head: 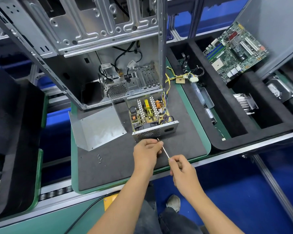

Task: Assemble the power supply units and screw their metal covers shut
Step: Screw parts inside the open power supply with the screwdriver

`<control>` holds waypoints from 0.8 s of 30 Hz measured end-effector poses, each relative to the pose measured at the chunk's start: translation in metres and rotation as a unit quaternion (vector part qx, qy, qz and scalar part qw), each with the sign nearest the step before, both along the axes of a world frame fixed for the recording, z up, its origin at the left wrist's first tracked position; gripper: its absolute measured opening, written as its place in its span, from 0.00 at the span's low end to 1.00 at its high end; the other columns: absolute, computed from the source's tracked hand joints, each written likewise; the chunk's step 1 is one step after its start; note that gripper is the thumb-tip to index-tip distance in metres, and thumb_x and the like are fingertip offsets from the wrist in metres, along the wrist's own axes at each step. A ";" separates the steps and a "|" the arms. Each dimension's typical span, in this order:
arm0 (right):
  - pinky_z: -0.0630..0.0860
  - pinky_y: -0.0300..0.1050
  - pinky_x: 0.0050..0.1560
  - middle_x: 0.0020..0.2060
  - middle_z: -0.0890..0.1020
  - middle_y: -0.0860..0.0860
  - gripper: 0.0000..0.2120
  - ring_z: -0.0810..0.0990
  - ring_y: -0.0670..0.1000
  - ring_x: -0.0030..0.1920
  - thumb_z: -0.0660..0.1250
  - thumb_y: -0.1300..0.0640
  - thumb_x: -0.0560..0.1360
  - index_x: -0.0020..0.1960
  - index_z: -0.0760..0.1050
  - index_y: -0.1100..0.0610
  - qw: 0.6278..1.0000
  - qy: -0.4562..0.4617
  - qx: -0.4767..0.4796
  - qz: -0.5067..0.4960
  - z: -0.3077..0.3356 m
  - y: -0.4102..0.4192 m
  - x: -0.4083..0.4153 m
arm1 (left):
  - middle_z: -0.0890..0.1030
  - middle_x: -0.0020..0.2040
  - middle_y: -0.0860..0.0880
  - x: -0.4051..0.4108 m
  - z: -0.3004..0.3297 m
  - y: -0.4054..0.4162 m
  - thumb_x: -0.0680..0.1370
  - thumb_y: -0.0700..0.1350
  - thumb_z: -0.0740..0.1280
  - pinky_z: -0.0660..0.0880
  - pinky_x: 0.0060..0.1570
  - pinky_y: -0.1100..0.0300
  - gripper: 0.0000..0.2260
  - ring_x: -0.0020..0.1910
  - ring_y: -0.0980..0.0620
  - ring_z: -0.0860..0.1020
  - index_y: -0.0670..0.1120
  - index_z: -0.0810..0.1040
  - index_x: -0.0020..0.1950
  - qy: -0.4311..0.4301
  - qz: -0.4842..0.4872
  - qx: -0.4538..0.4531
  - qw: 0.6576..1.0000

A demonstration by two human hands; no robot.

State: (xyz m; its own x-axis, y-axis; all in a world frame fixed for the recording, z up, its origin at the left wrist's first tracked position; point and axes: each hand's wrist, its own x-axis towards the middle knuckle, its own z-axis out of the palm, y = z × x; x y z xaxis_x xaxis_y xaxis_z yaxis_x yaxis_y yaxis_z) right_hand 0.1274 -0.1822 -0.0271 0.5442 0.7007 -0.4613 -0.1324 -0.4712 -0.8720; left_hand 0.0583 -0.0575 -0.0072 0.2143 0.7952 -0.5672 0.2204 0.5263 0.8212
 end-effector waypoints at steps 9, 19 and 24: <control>0.75 0.45 0.34 0.35 0.81 0.52 0.09 0.75 0.46 0.32 0.61 0.45 0.81 0.45 0.75 0.47 0.996 -0.062 -0.033 -0.050 0.000 0.009 -0.007 | 0.81 0.29 0.56 0.003 0.002 -0.004 0.76 0.48 0.73 0.74 0.36 0.67 0.04 0.28 0.63 0.76 0.50 0.86 0.43 0.136 -0.148 0.113 0.973; 0.76 0.45 0.39 0.35 0.81 0.49 0.10 0.77 0.47 0.38 0.60 0.44 0.81 0.45 0.75 0.45 0.994 -0.086 -0.035 -0.050 -0.001 0.011 -0.007 | 0.82 0.33 0.56 0.009 0.000 -0.006 0.75 0.47 0.74 0.69 0.32 0.76 0.03 0.32 0.68 0.77 0.49 0.85 0.44 0.171 -0.153 0.125 0.965; 0.77 0.44 0.38 0.35 0.81 0.47 0.09 0.78 0.45 0.37 0.60 0.44 0.81 0.45 0.75 0.43 0.994 -0.094 -0.031 -0.049 0.000 0.010 -0.009 | 0.82 0.33 0.56 0.009 -0.001 -0.007 0.75 0.47 0.74 0.69 0.31 0.77 0.03 0.34 0.70 0.78 0.49 0.85 0.45 0.163 -0.146 0.135 0.966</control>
